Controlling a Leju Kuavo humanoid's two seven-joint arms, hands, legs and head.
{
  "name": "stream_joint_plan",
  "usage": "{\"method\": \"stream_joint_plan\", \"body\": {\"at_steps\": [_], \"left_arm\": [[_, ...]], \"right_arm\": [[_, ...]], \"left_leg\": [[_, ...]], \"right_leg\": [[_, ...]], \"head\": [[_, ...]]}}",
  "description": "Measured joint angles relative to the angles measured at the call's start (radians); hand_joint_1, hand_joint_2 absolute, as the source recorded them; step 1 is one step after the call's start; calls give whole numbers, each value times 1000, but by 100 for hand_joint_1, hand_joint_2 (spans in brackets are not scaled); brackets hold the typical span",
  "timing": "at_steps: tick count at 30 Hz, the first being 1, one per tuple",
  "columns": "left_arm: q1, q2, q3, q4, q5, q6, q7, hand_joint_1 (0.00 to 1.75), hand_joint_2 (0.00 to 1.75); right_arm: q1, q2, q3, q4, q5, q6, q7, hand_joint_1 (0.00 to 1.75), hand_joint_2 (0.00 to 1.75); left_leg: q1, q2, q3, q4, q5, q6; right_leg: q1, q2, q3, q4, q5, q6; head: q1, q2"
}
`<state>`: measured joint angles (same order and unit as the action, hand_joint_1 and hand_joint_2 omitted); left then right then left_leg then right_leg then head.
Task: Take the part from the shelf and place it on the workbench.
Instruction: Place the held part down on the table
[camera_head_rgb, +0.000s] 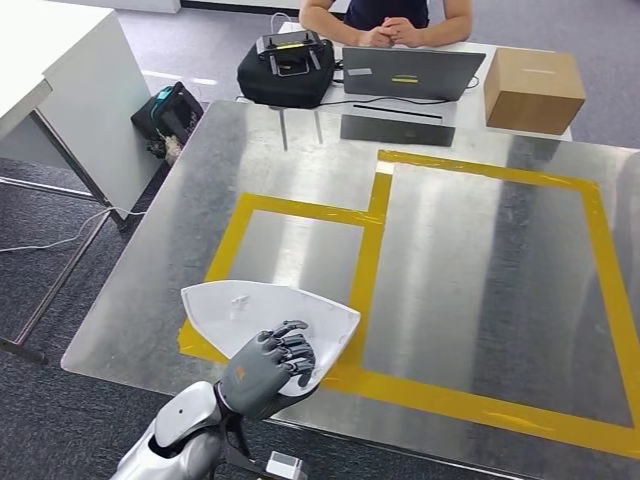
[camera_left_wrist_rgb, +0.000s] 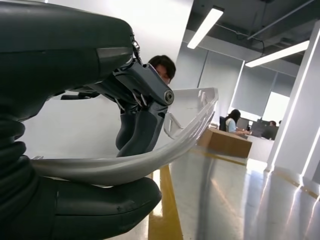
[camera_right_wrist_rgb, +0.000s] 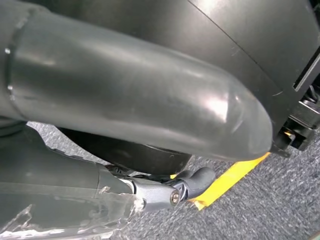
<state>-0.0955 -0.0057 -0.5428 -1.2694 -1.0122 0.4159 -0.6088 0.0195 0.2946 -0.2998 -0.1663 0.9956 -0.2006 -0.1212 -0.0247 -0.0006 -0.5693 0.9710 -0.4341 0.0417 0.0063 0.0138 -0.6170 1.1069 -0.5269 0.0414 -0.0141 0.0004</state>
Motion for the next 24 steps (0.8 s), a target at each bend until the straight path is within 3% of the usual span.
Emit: {"method": "stream_joint_plan", "body": {"at_steps": [2, 3, 4, 5, 7, 8, 10, 12, 14, 15, 18, 19, 20, 22, 24], "left_arm": [[1, 0, 0, 2, 0, -3, 0, 175, 175], [1, 0, 0, 3, 0, -4, 0, 175, 175], [2, 0, 0, 4, 0, -4, 0, 175, 175], [2, 0, 0, 5, 0, -5, 0, 175, 175], [2, 0, 0, 5, 0, -5, 0, 175, 175], [2, 0, 1, 5, 1, -5, 0, 175, 175], [1, -1, 1, 5, 3, -6, 0, 175, 175], [1, -1, 1, 6, 6, -8, 2, 175, 175], [0, -1, 1, 6, 6, -9, 6, 175, 175], [-1, -1, 1, 6, 6, -8, 8, 175, 175], [1, -1, 1, 9, -5, -4, 14, 175, 175], [2, -1, 0, 10, -9, -3, 15, 175, 175], [3, -1, 0, 11, -12, -1, 15, 175, 175], [2, -1, 0, 12, -19, 3, 16, 175, 175], [0, -2, 0, 12, -29, 11, 19, 175, 175]], "right_arm": [[0, -1, 0, 0, 0, -1, 0, 0, 0], [-1, -1, 0, 0, 0, -2, 0, 0, 0], [-2, -2, 0, -1, 0, -3, 0, 0, 0], [-2, -2, 0, -1, 0, -3, 0, 0, 0], [-2, -2, 0, -1, 0, -2, 0, 0, 0], [-2, -2, 0, -1, 0, -1, 0, 0, 0], [-2, -2, 0, -1, 0, 0, 0, 0, 0], [-1, -1, 0, -1, 1, 0, 0, 0, 0], [-1, 0, 0, -1, 3, 1, 0, 0, 0], [-2, 1, 0, -1, 4, 1, 0, 0, 0], [-2, 0, 0, -1, 6, 1, 0, 0, 0], [-2, 0, 0, -1, 6, 2, 1, 0, 0], [-2, 0, 0, -1, 7, 2, 1, 0, 0], [-2, 0, 0, -1, 8, 3, 1, 0, 0], [-3, 0, 0, -1, 11, 4, 2, 0, 0]], "left_leg": [[1, 0, 3, -2, -1, 0], [0, 0, 4, -1, -2, 0], [0, 0, 7, -1, -4, 0], [0, -1, 11, -1, -6, -1], [0, -2, 20, 2, -12, -5], [-2, -3, 22, 6, -16, -8], [-5, -4, 18, 15, -19, -16], [-7, -4, 12, 19, -20, -22], [-6, -4, 0, 45, -39, -36], [-3, -4, -18, 83, -61, -45], [16, -3, -111, 265, -135, -66], [22, -3, -129, 295, -134, -70], [27, -3, -130, 290, -115, -73], [35, -3, -83, 181, -39, -79], [37, -3, -28, 64, 5, -81]], "right_leg": [[0, -2, -58, 121, -53, 6], [0, -3, -82, 168, -65, 8], [0, -3, -91, 185, -57, 11], [0, -4, -83, 165, -32, 12], [-1, -5, -26, 47, 40, 13], [-2, -6, 4, -11, 61, 11], [-2, -3, 34, -67, 64, 1], [-4, -1, 36, -75, 62, -11], [-10, -2, 39, -79, 64, -19], [-15, -3, 40, -80, 65, -23], [-20, -5, 39, -80, 64, -28], [-22, -5, 39, -80, 64, -28], [-24, -5, 40, -80, 64, -28], [-29, -3, 42, -80, 63, -23], [-29, -1, 42, -79, 61, -10]], "head": [[4, 0], [5, 0], [5, 0], [5, 0], [5, 0], [6, 0], [4, 0], [2, 0], [-3, 0], [-6, 0], [-10, 0], [-10, 0], [-10, 0], [-11, 0], [-12, 0]]}}
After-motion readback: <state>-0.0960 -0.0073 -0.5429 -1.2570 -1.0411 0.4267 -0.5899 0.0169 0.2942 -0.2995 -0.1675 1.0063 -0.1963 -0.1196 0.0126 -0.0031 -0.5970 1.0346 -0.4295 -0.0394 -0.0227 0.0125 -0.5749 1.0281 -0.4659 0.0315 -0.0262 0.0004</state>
